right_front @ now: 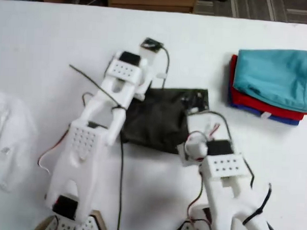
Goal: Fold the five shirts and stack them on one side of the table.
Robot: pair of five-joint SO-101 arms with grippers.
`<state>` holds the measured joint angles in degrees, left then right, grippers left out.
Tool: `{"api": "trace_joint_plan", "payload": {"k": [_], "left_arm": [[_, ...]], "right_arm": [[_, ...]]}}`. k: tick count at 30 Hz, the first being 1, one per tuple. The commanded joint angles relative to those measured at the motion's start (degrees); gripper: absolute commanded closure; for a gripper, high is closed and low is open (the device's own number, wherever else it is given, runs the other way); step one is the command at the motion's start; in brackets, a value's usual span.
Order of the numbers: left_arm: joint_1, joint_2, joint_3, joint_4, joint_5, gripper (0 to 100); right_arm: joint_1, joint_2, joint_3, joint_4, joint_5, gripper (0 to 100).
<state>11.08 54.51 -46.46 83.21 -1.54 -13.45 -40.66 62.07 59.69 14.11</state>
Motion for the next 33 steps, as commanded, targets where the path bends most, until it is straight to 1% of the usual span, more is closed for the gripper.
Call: {"api": "trace_joint_plan", "payload": {"k": [1,2,6,9,13,19,22,26,30,33], "left_arm": [[-2.3,1.0,-1.6,-2.5,-0.2,98],[-3.0,1.2,-1.6,-2.6,0.1,98],[-4.7,1.3,-1.6,-2.5,-0.1,98],[-4.7,1.2,-1.7,-1.0,-0.1,98],[-4.5,1.3,-4.6,1.3,0.1,98],[-4.2,1.4,-14.5,7.1,-0.1,98],[-2.6,1.3,-20.0,11.7,-0.1,98],[-0.4,1.8,-27.3,17.9,0.1,98],[0.3,2.0,-28.3,18.5,0.2,98],[0.1,4.0,-28.7,17.4,0.2,98]], "right_arm": [[-1.1,-1.1,2.7,-4.8,-0.2,97.9],[-0.7,-1.1,4.4,-6.3,0.3,97.9],[2.3,-1.1,10.9,-12.5,6.9,97.9],[5.8,-1.1,12.4,-13.8,9.0,97.9],[8.2,-1.2,12.6,-13.1,9.1,97.9],[7.9,-1.7,11.2,-10.4,9.0,97.9],[8.3,-1.8,6.0,-5.1,8.6,97.9],[8.5,-4.2,-4.9,3.7,8.4,97.9],[7.8,-7.9,-12.5,6.5,3.8,97.9],[4.5,-7.9,-11.7,3.6,1.6,97.9]]}}
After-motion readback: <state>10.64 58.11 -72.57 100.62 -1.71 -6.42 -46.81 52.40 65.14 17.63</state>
